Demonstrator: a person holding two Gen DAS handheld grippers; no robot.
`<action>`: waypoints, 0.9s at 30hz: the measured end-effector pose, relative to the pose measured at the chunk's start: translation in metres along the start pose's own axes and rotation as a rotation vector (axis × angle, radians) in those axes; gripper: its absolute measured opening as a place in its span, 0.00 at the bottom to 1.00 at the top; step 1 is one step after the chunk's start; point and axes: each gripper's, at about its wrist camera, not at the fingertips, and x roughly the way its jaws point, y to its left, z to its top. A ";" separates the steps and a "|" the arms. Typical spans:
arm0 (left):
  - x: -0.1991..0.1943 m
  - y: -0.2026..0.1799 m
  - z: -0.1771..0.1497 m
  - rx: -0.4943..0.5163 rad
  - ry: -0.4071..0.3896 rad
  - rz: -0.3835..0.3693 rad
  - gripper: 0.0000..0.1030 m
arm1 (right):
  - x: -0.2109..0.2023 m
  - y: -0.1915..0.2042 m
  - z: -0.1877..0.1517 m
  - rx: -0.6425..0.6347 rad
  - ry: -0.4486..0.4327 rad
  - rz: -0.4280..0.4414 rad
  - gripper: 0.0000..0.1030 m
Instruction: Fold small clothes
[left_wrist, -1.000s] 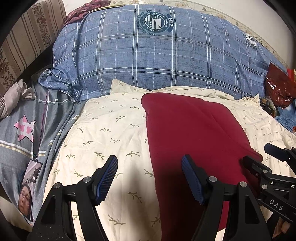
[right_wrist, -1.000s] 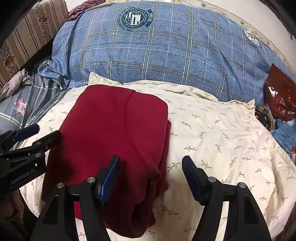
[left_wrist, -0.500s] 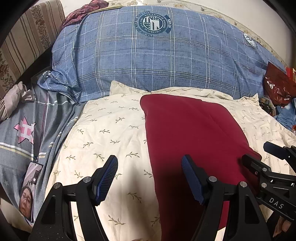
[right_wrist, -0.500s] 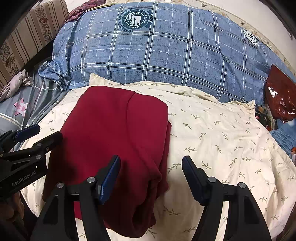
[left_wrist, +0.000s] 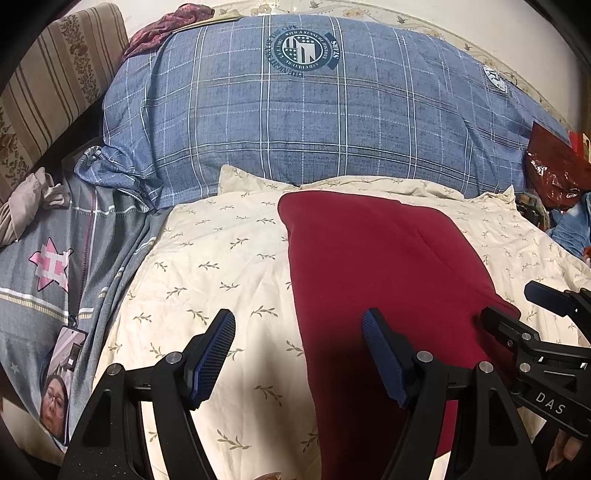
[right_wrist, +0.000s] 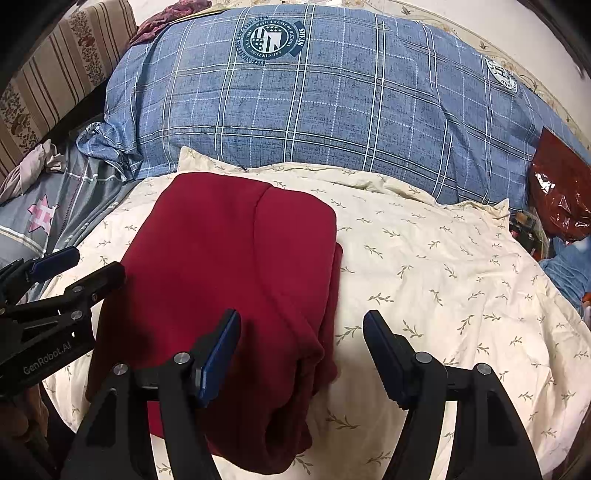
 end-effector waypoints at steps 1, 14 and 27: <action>0.000 0.000 0.000 0.000 0.000 -0.001 0.69 | 0.000 0.000 0.000 0.001 0.000 -0.001 0.68; -0.002 -0.001 0.000 0.003 -0.001 -0.002 0.69 | 0.000 -0.001 -0.001 0.015 0.002 -0.002 0.69; -0.003 -0.001 -0.001 -0.001 -0.008 0.002 0.69 | -0.002 0.002 -0.001 0.023 -0.003 -0.005 0.69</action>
